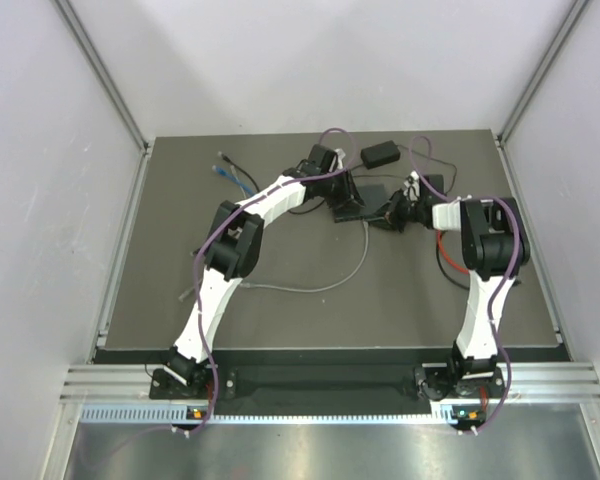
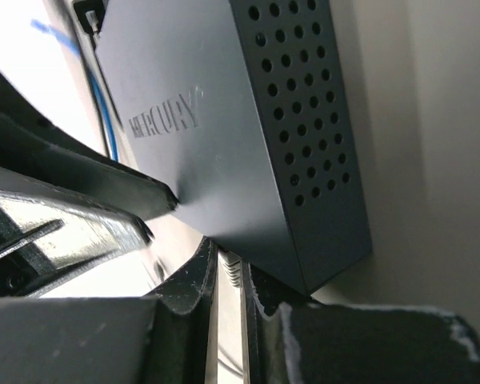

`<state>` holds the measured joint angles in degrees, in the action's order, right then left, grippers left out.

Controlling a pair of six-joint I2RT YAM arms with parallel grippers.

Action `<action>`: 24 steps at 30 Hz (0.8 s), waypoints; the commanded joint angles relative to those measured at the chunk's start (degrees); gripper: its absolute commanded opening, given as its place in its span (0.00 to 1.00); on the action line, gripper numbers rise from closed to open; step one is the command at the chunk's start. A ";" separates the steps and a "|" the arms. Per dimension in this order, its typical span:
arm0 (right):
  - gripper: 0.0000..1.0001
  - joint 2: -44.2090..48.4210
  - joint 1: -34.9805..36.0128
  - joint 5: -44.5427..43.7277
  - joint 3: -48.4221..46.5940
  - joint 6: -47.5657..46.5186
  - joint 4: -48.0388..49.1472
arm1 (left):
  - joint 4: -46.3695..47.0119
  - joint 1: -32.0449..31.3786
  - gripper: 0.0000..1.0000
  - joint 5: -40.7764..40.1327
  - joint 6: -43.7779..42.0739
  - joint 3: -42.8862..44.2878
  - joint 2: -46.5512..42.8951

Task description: Pull the plug from the switch port

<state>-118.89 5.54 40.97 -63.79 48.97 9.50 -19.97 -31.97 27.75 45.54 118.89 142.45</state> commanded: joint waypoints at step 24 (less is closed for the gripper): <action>0.00 10.06 -1.32 8.25 -2.48 -18.29 -26.26 | -7.90 1.03 0.53 0.64 -2.64 0.13 -2.14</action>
<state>-116.90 4.01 52.40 -65.73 31.22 -13.78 -20.25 -31.44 33.01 46.24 123.07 145.01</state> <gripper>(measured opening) 0.077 0.488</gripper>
